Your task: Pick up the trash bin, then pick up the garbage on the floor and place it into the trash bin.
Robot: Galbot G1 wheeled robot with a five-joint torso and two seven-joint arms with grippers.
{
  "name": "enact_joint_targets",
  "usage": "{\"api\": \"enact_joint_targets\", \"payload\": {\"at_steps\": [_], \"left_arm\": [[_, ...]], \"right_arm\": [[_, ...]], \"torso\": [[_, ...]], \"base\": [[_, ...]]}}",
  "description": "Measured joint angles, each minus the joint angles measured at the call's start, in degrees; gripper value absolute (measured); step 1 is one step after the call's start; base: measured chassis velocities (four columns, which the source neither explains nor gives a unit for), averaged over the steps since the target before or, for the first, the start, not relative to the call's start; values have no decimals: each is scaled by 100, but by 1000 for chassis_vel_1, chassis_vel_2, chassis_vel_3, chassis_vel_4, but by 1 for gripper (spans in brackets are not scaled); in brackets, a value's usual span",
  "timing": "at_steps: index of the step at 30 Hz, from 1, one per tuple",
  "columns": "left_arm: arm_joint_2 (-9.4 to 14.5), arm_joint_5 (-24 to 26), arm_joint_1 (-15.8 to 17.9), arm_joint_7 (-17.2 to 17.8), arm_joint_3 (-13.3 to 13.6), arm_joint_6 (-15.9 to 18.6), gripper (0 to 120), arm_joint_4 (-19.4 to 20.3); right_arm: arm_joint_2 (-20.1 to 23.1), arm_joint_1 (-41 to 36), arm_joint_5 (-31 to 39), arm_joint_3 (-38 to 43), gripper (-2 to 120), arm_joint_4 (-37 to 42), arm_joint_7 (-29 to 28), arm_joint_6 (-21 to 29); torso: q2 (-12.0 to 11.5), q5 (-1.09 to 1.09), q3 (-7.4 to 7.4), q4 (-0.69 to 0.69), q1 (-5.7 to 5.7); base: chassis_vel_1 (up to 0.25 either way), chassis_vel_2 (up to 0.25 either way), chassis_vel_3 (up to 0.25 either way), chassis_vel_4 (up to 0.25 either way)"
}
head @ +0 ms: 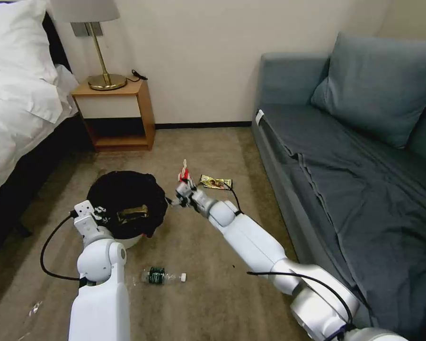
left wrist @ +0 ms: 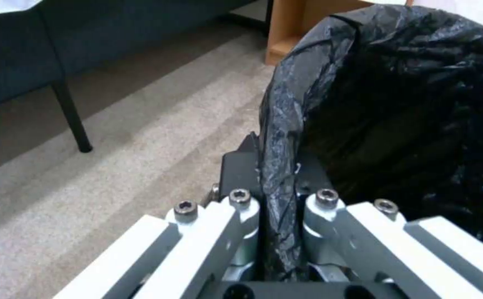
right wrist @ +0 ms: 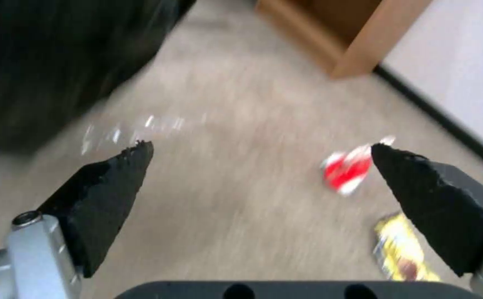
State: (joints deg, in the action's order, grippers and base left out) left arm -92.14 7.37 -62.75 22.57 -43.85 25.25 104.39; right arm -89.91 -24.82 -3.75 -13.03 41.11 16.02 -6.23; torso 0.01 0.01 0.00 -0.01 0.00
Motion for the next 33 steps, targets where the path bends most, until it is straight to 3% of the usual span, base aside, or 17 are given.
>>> {"api": "enact_joint_targets", "payload": {"at_steps": [8,11,16,33], "left_arm": [[0,3,-5,-8,-8,1,5,0],[0,10,-16,-11,-20,1,5,9],[0,15,-39,-12,-35,2,5,18],[0,-9,-117,-26,-204,-54,5,5]], "right_arm": [[207,-316,-159,-55,100,-142,680,-266],[269,-439,-60,-139,100,-128,1521,-408],[230,-506,130,-275,100,-126,2201,-573],[-211,-443,259,-1302,100,-338,2575,-617]], "torso": [[0,0,0,0,0],[0,0,0,1,0],[0,-1,0,1,0],[-1,-1,0,3,0]], "base": [[0,0,0,0],[0,0,0,0],[0,0,0,0],[0,0,0,0]]}}
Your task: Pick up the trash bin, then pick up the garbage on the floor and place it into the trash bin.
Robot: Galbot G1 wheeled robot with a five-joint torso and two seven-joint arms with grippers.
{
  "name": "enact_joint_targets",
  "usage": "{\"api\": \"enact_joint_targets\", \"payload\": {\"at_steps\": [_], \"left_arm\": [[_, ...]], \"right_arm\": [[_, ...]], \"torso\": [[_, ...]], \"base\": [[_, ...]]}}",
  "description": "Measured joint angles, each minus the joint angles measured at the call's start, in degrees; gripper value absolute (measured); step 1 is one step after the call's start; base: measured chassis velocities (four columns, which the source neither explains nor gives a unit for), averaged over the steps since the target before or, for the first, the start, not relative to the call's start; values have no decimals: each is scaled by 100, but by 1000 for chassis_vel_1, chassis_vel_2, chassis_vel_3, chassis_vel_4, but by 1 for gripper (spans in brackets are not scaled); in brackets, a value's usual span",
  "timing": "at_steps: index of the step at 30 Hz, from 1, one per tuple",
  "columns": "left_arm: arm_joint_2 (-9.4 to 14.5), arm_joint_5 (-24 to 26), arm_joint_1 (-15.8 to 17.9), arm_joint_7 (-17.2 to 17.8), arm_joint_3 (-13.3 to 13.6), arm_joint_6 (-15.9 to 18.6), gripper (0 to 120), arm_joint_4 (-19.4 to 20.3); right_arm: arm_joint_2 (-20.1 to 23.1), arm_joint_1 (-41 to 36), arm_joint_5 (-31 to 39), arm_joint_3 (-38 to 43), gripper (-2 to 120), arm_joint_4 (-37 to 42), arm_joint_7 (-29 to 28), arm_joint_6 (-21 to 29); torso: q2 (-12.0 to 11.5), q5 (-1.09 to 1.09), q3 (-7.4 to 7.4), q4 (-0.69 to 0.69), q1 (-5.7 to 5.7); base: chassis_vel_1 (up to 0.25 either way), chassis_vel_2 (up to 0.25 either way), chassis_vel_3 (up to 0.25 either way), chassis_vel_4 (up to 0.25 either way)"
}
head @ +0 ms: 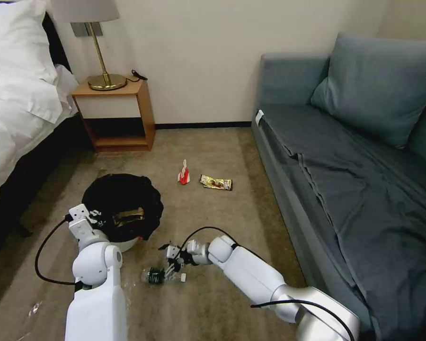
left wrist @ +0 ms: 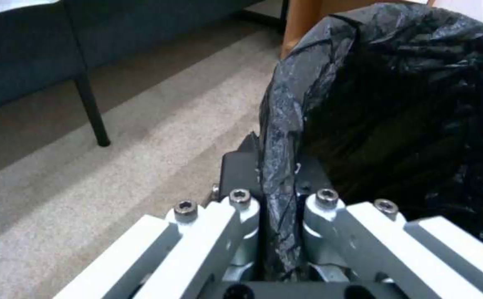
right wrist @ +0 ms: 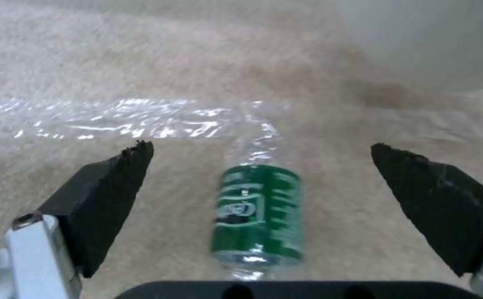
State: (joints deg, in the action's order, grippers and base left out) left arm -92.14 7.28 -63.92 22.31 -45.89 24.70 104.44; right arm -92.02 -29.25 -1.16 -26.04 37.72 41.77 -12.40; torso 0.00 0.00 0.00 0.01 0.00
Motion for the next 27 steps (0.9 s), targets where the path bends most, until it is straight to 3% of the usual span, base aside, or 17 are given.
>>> {"api": "enact_joint_targets", "payload": {"at_steps": [27], "left_arm": [[0,-115,-115,2,-35,-80,5,41]], "right_arm": [[-13,-69,-840,-88,100,-754,-549,59]], "torso": [[0,0,0,-1,0]], "base": [[0,0,0,0]]}}
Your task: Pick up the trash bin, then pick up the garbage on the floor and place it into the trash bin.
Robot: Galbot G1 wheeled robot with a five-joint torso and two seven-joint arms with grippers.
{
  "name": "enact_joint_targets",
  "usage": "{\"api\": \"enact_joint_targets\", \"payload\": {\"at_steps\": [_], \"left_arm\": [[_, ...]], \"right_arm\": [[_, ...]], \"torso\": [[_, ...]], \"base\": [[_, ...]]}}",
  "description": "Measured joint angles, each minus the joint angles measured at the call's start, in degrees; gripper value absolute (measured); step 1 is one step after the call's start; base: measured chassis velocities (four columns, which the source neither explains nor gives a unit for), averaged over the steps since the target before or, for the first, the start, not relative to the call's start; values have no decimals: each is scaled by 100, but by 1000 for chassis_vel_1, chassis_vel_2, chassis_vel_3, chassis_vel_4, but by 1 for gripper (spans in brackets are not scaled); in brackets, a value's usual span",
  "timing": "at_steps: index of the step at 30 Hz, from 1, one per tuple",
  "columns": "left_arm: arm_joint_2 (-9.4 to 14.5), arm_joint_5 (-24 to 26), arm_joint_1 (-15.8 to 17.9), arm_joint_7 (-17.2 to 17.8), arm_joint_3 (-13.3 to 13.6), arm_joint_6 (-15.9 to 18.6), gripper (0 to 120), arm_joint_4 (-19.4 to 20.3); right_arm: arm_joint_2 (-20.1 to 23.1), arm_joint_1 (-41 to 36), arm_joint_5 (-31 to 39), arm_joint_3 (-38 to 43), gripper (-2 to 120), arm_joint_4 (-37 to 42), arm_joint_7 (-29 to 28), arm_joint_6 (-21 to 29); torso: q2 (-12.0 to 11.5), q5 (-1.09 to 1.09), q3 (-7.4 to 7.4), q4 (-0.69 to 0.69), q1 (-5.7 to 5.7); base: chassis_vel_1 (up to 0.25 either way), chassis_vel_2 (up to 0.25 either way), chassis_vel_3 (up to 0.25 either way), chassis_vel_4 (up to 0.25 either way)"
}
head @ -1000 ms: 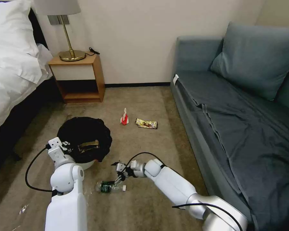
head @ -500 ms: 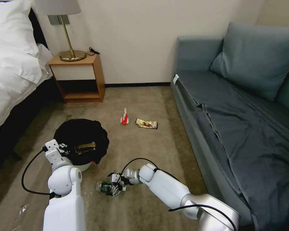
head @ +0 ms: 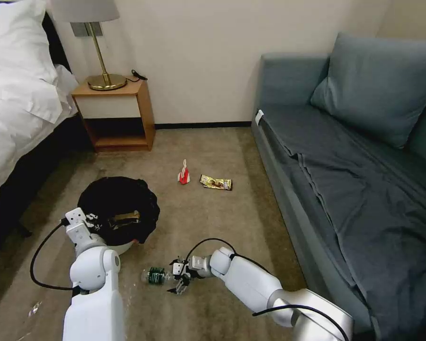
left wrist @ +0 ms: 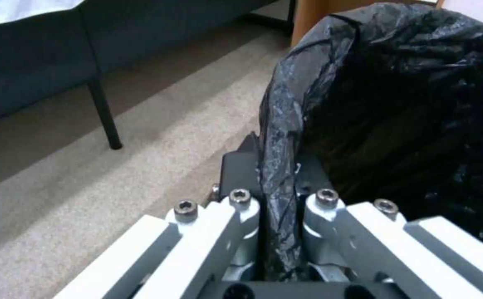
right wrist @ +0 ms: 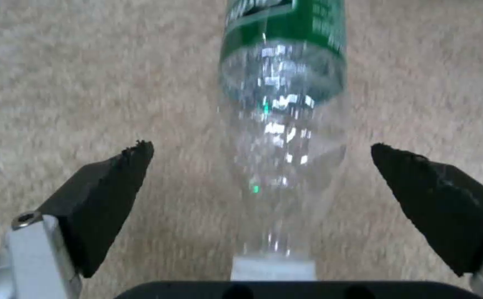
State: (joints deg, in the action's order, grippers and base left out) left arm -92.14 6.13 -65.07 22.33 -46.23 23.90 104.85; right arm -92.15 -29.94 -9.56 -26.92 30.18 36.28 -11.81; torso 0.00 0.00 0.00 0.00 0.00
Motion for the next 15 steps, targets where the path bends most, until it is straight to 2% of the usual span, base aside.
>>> {"api": "enact_joint_targets", "payload": {"at_steps": [7,10,15], "left_arm": [[0,-3,-13,0,0,-1,5,12],[0,-3,-13,0,0,-2,5,12],[0,-7,13,0,16,-3,5,4]], "right_arm": [[0,-7,-65,61,100,-62,-4,-27],[0,-13,-66,76,95,-77,3,-63],[1,-29,-37,93,73,-81,-1,-103]], "torso": [[0,0,0,0,0],[0,0,0,0,0],[0,0,0,0,0]], "base": [[0,0,0,0],[0,0,0,0],[0,0,0,0]]}}
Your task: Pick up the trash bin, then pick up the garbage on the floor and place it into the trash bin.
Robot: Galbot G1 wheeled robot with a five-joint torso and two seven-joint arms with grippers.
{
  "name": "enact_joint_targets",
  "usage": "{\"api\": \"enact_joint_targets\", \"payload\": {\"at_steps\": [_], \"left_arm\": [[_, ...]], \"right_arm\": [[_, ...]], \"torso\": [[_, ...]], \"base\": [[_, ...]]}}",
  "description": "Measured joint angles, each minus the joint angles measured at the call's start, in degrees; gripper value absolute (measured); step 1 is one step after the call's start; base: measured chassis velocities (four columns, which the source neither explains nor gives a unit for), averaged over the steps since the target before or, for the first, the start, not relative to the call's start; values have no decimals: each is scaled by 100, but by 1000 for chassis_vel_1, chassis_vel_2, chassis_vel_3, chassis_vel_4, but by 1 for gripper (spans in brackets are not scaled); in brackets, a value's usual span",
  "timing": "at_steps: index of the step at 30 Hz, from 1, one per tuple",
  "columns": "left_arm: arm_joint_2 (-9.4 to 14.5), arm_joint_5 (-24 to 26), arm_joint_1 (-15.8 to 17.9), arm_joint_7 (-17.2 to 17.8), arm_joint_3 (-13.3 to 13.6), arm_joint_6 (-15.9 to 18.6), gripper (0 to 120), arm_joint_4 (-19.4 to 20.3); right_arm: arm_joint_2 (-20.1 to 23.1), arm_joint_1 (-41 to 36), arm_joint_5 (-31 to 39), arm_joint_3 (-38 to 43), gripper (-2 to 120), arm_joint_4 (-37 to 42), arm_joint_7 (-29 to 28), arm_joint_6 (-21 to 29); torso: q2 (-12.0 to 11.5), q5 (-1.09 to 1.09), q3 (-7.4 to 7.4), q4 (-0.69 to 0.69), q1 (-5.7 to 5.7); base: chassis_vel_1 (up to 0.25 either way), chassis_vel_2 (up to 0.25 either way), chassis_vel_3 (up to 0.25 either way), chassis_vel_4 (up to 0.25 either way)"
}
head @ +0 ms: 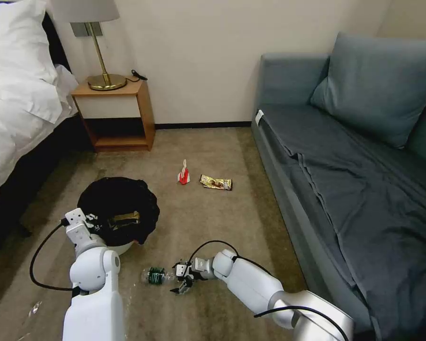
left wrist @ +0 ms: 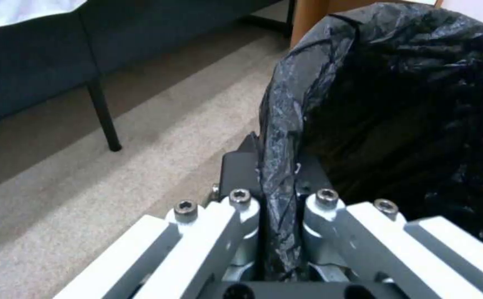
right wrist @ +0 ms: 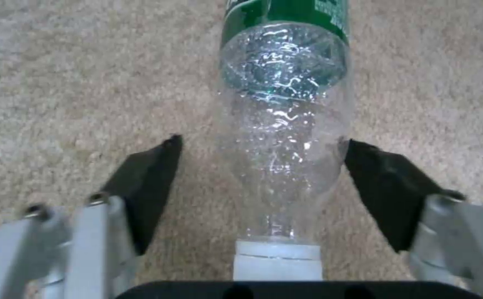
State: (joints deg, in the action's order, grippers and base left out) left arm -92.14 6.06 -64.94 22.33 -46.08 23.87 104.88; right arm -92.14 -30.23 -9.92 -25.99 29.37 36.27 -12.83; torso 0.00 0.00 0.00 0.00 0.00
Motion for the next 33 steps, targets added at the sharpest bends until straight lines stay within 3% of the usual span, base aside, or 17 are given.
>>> {"api": "enact_joint_targets", "payload": {"at_steps": [3,6,9,11,16,33], "left_arm": [[0,-2,4,0,4,0,5,-9],[0,-6,3,0,5,-7,5,-31],[0,-7,3,0,5,-10,5,-36],[0,-7,6,0,6,-11,5,-38],[0,-7,15,0,8,-11,5,-43],[0,42,78,-27,-62,-33,5,-139]], "right_arm": [[0,-3,3,6,68,0,-1,-2],[1,-13,23,16,51,0,-6,-5],[1,-16,28,20,46,0,-8,-10],[1,-24,40,25,35,0,-11,-16],[0,-26,48,35,24,8,-16,-21],[0,-69,476,290,23,557,-16,-131]], "torso": [[0,0,0,0,0],[0,0,0,0,0],[0,0,0,0,0],[0,0,0,0,0],[0,0,0,0,0],[0,-1,0,1,0]], "base": [[0,0,0,0],[0,0,0,0],[0,0,0,0],[0,0,0,0],[0,0,0,0],[0,0,0,0]]}}
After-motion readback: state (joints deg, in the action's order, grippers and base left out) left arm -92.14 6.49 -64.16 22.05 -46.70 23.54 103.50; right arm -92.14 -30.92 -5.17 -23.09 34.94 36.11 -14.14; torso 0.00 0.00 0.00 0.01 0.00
